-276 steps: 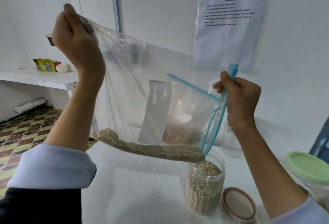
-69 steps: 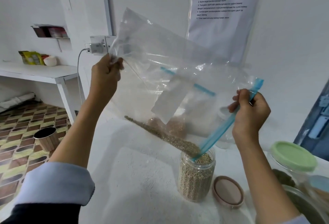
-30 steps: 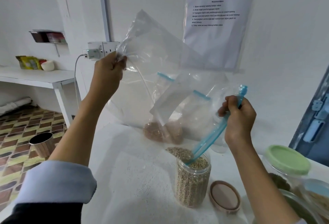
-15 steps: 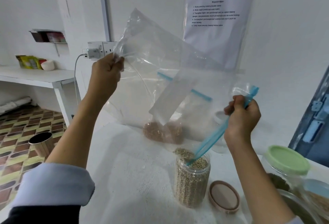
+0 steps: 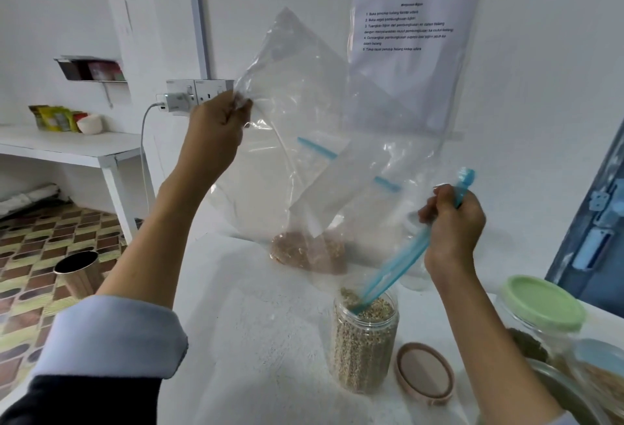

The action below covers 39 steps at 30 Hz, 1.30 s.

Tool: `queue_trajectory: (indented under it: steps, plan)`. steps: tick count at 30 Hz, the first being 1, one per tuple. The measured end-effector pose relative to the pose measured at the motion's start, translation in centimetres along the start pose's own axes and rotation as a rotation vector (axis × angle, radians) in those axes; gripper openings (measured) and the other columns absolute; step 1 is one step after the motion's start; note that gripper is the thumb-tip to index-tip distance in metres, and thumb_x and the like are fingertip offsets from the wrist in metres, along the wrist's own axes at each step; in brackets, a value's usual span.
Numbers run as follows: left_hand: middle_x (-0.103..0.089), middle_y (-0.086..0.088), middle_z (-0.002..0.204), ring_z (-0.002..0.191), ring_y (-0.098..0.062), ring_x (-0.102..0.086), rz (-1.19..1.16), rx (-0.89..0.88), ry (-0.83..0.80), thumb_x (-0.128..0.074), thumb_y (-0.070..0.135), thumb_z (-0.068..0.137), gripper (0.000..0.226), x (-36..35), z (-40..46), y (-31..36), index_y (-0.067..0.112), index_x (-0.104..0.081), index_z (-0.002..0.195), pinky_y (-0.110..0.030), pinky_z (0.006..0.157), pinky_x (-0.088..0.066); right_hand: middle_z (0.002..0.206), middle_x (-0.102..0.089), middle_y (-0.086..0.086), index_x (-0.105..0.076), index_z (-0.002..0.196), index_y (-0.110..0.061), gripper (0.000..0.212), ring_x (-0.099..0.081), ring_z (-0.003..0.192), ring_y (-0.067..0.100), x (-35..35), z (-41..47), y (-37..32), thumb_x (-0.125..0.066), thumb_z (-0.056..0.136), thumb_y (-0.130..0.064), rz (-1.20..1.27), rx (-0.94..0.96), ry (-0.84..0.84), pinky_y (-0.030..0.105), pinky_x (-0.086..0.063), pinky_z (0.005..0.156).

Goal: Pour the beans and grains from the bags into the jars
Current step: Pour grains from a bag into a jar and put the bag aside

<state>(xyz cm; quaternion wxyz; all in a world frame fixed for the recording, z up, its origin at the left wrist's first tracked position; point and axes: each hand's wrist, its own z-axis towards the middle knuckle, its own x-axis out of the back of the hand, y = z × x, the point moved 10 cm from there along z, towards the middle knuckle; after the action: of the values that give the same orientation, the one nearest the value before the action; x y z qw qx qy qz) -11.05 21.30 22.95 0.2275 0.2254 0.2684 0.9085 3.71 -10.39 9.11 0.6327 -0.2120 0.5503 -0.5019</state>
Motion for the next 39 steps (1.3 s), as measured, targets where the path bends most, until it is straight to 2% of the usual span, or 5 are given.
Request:
queue_trajectory:
  steps: [10, 19, 29, 36, 39]
  plan:
    - [-0.04, 0.002, 0.053, 0.051, -0.012, -0.036, 0.071, -0.053, -0.033, -0.046, 0.013, 0.097, 0.039, -1.2, 1.3, 2.7, 0.022, -0.04, 0.059, -0.029, 0.054, -0.029, 0.057, -0.046, -0.005, -0.049, 0.076, -0.017, 0.024, -0.04, 0.038, 0.001, 1.5, 0.6, 1.4, -0.044, 0.096, -0.006, 0.051, -0.038, 0.084, 0.014, -0.039, 0.045]
    - [-0.04, 0.0, 0.051, 0.051, -0.018, -0.036, 0.121, -0.085, -0.069, -0.046, 0.016, 0.096, 0.039, -2.5, 2.3, 4.4, 0.024, -0.041, 0.058, -0.031, 0.058, -0.031, 0.04, -0.046, -0.012, -0.049, 0.074, -0.015, 0.025, -0.038, 0.036, 0.002, 1.3, 0.9, 2.8, -0.046, 0.096, -0.005, 0.032, -0.112, -0.018, 0.015, -0.036, 0.044]
    - [-0.041, -0.001, 0.057, 0.053, -0.018, -0.037, 0.214, -0.098, -0.121, -0.044, 0.019, 0.098, 0.039, -3.8, 2.9, 5.7, 0.024, -0.041, 0.059, -0.03, 0.057, -0.031, 0.062, -0.044, -0.002, -0.049, 0.076, -0.018, 0.025, -0.037, 0.036, 0.001, 2.9, 0.5, 3.0, -0.043, 0.096, -0.005, 0.053, -0.087, 0.137, 0.013, -0.035, 0.042]
    - [-0.043, -0.002, 0.063, 0.062, -0.023, -0.041, 0.237, -0.088, -0.15, -0.042, 0.017, 0.097, 0.037, -4.5, 3.2, 6.0, 0.026, -0.042, 0.062, -0.031, 0.063, -0.034, 0.064, -0.045, -0.003, -0.048, 0.076, -0.019, 0.023, -0.04, 0.045, 0.003, 2.9, 0.4, 3.4, -0.042, 0.094, -0.005, 0.029, -0.098, 0.152, 0.013, -0.036, 0.045]
    - [-0.044, -0.002, 0.064, 0.059, -0.021, -0.04, 0.257, -0.09, -0.169, -0.042, 0.018, 0.098, 0.036, -4.8, 3.3, 6.1, 0.025, -0.042, 0.062, -0.031, 0.06, -0.034, 0.058, -0.044, -0.004, -0.048, 0.074, -0.017, 0.023, -0.037, 0.039, 0.001, 2.2, 0.6, 3.8, -0.045, 0.093, -0.004, 0.023, -0.118, 0.07, 0.014, -0.035, 0.043]
